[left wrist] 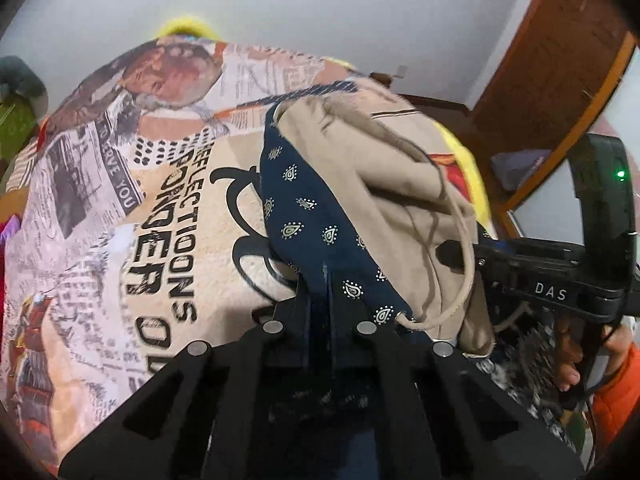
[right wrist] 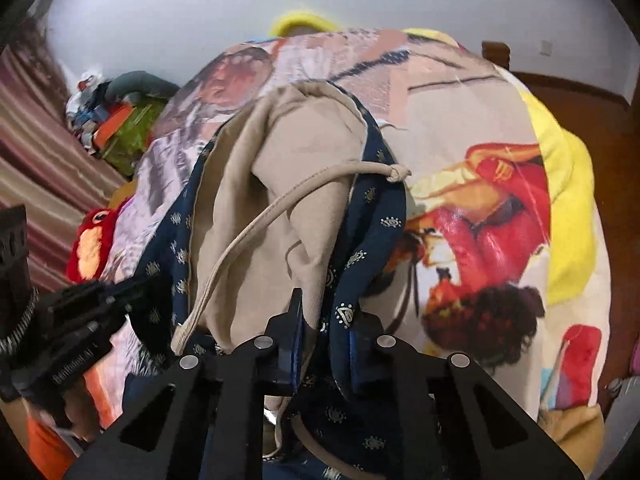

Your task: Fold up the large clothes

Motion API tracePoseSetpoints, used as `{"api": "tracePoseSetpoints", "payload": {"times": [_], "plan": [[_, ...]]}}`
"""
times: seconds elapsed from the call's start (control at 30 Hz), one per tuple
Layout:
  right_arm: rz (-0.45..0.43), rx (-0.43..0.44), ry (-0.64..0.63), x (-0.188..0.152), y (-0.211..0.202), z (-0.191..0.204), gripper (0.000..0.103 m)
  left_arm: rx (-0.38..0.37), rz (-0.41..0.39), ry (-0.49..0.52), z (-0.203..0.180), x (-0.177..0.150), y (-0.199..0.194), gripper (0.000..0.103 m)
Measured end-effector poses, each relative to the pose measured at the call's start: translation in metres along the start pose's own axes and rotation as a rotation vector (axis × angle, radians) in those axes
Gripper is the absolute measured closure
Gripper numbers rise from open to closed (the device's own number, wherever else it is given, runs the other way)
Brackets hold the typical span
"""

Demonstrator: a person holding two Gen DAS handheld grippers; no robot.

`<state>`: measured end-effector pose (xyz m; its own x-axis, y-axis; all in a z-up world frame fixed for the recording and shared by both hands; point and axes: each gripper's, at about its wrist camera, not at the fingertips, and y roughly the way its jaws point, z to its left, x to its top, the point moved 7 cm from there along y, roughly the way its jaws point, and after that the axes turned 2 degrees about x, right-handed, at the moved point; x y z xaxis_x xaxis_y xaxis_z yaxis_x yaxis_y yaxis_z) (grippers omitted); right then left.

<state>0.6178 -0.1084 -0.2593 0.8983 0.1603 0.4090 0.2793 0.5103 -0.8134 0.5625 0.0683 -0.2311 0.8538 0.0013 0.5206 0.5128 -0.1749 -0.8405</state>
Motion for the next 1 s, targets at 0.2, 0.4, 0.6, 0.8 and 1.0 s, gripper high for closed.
{"api": "tracePoseSetpoints", "payload": {"times": [0.2,0.4,0.6,0.8,1.0], "plan": [[-0.025,0.074,-0.040,-0.031,-0.047,0.027,0.089,-0.032,0.022,0.070,-0.016,-0.036,-0.048,0.097],[0.023,0.082,-0.077,-0.095,-0.073,0.040,0.089,-0.071,0.095,0.103,-0.028,-0.095,-0.063,0.097],[0.062,0.013,-0.060,-0.149,-0.076,0.033,0.088,-0.055,0.160,0.104,-0.030,-0.143,-0.054,0.097],[0.116,-0.005,-0.031,-0.170,-0.083,0.024,0.082,-0.016,0.208,0.094,-0.020,-0.168,-0.051,0.097],[0.117,-0.066,-0.076,-0.171,-0.108,0.027,0.080,-0.016,0.145,0.103,-0.016,-0.158,-0.081,0.076]]}}
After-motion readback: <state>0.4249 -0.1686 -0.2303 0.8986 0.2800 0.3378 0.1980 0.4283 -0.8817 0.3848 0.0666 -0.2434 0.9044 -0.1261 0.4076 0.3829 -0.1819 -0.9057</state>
